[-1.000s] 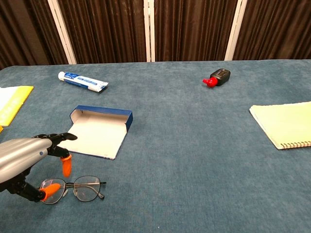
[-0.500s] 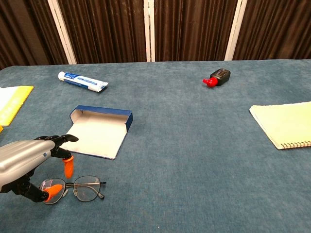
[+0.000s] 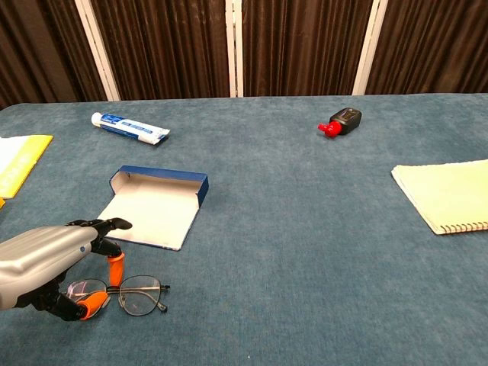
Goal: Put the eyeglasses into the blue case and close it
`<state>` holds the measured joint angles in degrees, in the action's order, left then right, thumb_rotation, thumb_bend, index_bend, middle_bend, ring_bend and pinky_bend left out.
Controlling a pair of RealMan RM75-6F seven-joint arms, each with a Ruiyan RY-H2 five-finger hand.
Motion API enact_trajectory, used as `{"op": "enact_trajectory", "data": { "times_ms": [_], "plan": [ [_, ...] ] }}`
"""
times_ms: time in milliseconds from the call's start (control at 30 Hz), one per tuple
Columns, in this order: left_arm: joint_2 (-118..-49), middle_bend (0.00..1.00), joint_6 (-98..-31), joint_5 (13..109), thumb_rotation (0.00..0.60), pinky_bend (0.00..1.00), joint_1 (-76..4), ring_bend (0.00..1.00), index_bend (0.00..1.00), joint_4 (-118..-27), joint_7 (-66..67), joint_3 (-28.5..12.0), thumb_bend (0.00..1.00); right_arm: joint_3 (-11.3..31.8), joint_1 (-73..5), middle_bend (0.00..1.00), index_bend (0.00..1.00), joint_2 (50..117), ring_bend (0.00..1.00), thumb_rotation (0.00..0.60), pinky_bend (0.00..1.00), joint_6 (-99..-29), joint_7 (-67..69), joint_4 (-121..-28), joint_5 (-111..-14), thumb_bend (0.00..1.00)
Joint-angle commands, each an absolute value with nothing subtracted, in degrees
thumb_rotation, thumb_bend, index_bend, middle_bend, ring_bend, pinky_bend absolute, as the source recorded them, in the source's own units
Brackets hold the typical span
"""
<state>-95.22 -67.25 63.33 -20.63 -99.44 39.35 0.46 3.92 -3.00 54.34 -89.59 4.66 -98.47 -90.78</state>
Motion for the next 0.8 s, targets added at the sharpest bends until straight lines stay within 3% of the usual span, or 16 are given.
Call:
{"op": "enact_trajectory", "data": {
  "times_ms": [33, 800],
  "plan": [
    [-95.32, 0.0, -67.18, 63.14, 0.6, 0.0, -20.77, 0.0, 0.51, -99.38, 39.4, 0.58, 0.47, 3.92, -2.99, 0.0, 0.0, 54.35, 0.0, 0.6, 0.0, -89.64, 4.62, -98.49, -90.81, 0.0],
    [-91.5, 0.0, -66.79, 64.82, 0.6, 0.0, -23.1, 0.0, 0.59, -102.37, 38.55, 0.35, 0.51, 3.94, -3.06, 0.0, 0.0, 54.42, 0.0, 0.6, 0.0, -89.49, 4.41, -98.52, -90.71, 0.0]
  ]
}}
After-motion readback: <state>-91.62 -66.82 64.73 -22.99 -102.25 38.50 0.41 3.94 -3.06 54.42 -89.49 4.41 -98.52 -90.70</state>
